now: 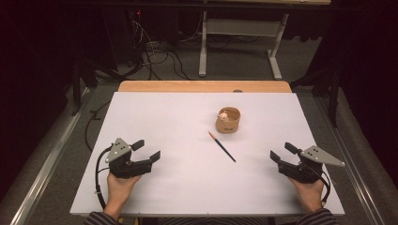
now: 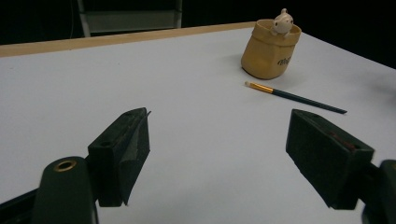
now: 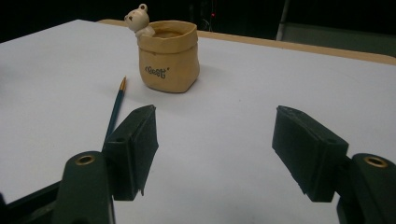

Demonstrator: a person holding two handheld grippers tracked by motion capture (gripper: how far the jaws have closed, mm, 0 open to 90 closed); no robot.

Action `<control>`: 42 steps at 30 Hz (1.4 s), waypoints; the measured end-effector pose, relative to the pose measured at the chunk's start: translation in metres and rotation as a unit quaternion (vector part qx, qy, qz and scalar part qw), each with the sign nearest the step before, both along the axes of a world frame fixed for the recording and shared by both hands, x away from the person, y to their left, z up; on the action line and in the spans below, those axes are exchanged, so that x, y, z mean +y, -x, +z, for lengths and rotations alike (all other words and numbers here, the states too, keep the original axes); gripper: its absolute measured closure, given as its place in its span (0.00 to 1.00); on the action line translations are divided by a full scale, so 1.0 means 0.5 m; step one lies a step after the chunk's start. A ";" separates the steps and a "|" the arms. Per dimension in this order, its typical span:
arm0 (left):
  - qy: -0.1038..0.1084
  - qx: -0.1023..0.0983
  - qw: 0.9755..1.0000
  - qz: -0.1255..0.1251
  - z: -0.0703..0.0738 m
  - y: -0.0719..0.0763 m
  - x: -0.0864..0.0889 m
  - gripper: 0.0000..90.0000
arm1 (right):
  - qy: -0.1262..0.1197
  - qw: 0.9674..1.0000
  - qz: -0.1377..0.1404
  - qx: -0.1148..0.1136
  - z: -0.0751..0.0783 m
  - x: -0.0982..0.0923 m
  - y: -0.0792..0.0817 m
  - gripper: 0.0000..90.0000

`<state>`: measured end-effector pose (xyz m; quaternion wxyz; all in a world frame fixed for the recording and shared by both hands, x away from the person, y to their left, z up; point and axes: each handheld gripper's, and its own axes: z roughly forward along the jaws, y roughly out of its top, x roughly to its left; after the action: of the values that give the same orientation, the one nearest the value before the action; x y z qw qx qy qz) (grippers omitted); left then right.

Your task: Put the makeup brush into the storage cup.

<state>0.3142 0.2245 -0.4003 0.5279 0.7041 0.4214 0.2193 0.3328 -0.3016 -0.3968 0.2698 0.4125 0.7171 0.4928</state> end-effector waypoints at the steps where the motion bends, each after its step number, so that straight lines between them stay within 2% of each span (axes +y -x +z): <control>1: 0.000 -0.001 1.000 0.000 0.000 0.000 0.000 0.25 | -0.001 1.000 0.000 -0.001 0.000 0.000 0.000 0.37; 42: 0.005 0.001 1.000 0.001 0.000 0.001 0.007 0.25 | -0.003 1.000 -0.001 -0.002 0.001 0.001 0.000 0.37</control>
<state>0.3138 0.2278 -0.4002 0.5312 0.7007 0.4239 0.2174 0.3326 -0.3012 -0.3965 0.2705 0.4126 0.7149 0.4955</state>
